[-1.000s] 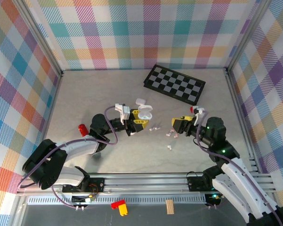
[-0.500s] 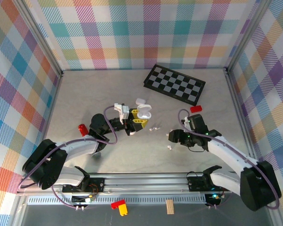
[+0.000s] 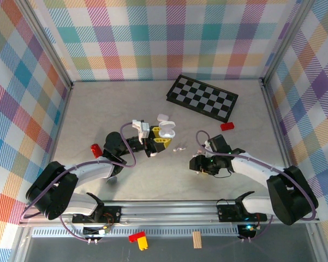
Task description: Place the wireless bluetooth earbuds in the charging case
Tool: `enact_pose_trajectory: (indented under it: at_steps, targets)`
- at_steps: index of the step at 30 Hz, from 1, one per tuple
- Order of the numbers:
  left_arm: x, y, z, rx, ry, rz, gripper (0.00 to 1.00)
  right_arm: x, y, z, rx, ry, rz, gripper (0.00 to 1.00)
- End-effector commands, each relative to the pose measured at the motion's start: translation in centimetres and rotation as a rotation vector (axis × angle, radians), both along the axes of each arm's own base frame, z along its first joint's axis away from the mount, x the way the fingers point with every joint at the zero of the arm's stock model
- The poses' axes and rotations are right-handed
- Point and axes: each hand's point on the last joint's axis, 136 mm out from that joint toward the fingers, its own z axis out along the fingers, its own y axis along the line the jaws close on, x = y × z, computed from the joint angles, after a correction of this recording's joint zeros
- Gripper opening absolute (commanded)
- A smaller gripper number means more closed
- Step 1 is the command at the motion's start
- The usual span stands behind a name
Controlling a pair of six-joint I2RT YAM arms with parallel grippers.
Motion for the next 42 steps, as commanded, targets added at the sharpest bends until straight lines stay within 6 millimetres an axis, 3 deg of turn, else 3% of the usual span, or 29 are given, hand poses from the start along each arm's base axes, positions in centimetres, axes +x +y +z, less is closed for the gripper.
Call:
enact_pose_trajectory:
  at_steps: [1, 10, 18, 22, 31, 42]
  targets:
    - [-0.7, 0.7, 1.6, -0.036, -0.059, -0.002, 0.37, -1.1, 0.5, -0.3, 0.020, 0.034, 0.020, 0.62]
    - [-0.7, 0.6, 1.7, -0.036, -0.068, -0.006, 0.37, -1.8, 2.0, 0.8, 0.073, 0.033, 0.070, 0.61]
    - [-0.8, 0.5, 1.9, -0.033, -0.069, -0.021, 0.37, -0.5, -0.7, 1.4, -0.065, -0.033, -0.002, 0.54]
    - [-0.8, 0.5, 2.0, -0.034, -0.071, -0.021, 0.37, 0.8, -0.6, 1.9, -0.057, -0.066, -0.003, 0.52]
    - [-0.9, 0.5, 1.9, -0.034, -0.069, -0.019, 0.37, 2.5, 0.4, 1.0, -0.054, -0.049, 0.036, 0.53]
    - [-0.9, 0.5, 1.8, -0.029, -0.074, -0.023, 0.37, 0.6, 0.6, -0.9, -0.015, 0.030, 0.050, 0.53]
